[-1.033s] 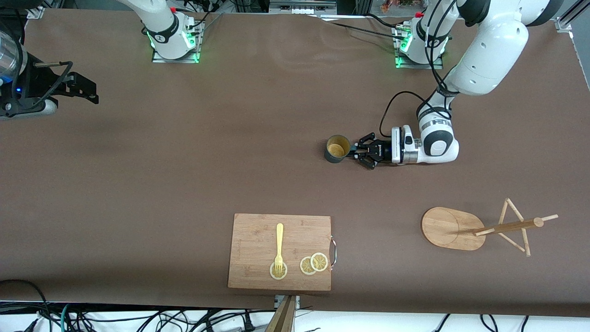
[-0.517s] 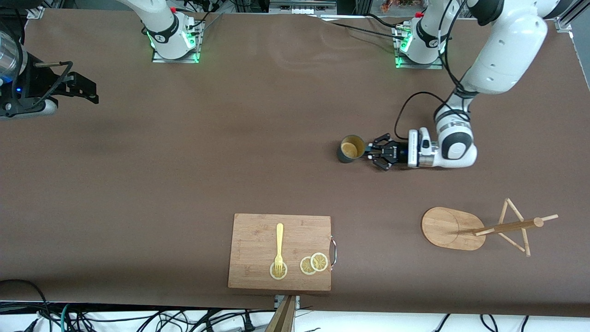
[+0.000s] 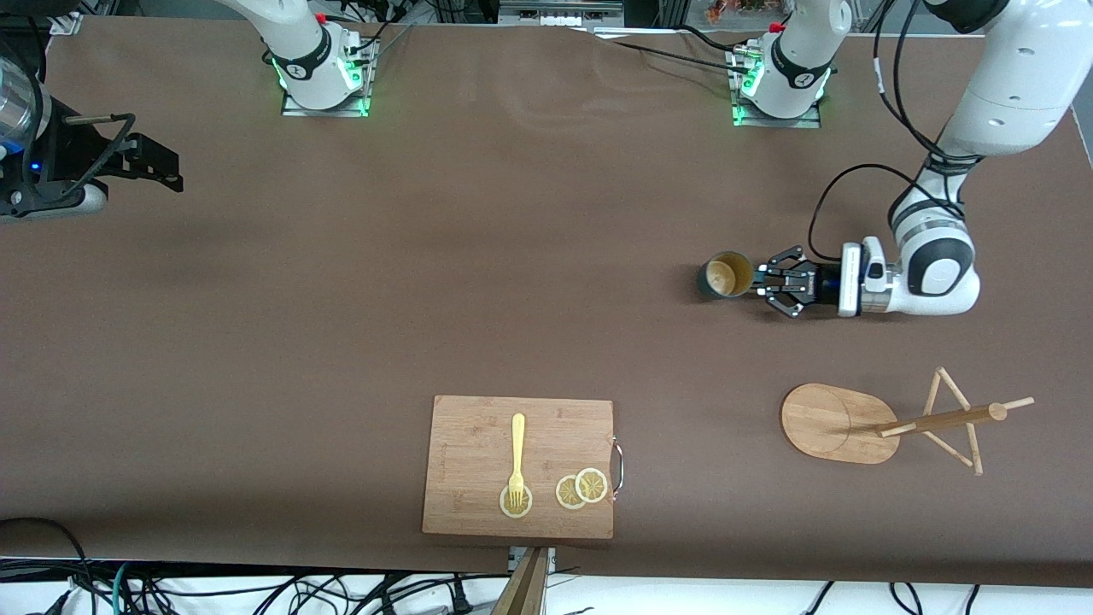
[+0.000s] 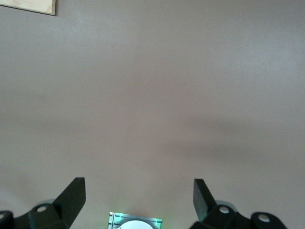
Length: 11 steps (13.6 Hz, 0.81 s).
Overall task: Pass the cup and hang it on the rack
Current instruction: 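Lift the teal mug with the left gripper toward the wooden rack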
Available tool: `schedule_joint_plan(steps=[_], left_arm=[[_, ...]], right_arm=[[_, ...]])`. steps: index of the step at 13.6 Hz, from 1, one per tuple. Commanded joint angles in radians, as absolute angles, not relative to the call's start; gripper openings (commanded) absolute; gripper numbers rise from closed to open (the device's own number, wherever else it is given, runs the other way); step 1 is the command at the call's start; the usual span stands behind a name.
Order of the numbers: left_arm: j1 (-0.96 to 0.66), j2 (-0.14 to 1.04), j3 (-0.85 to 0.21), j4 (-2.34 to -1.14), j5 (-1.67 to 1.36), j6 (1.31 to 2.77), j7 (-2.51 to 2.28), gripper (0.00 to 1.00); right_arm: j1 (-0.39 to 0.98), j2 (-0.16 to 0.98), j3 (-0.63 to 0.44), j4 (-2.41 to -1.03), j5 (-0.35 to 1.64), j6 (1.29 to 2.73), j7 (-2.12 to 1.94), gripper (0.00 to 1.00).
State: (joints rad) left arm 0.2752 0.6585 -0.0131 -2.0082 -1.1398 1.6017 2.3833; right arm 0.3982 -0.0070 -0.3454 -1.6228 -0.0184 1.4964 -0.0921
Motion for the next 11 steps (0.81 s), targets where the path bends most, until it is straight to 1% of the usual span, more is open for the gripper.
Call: schedule_joint_plan(steps=[1, 4, 7, 10, 11], left_arm=[[0.365, 0.655, -0.025, -1.984, -1.104, 1.528, 2.266, 0.06], [0.435, 0.649, -0.025, -1.970, -1.104, 1.465, 2.096, 0.06], [0.494, 0.623, -0.025, -1.968, -1.106, 1.433, 1.927, 0.06], [0.528, 0.536, -0.023, -1.968, -1.104, 1.417, 1.693, 0.06], [0.537, 0.520, -0.023, -1.968, -1.104, 1.392, 1.616, 0.06]], right_arm=[[0.403, 0.002, -0.348, -1.597, -0.029, 1.473, -0.104, 1.00], [0.403, 0.002, -0.348, -1.597, -0.029, 1.473, -0.104, 1.00], [0.403, 0.002, -0.348, -1.597, -0.029, 1.473, -0.104, 1.00], [0.403, 0.002, -0.348, -1.597, -0.029, 1.473, -0.104, 1.00], [0.403, 0.002, -0.348, -1.597, -0.029, 1.473, -0.104, 1.00]])
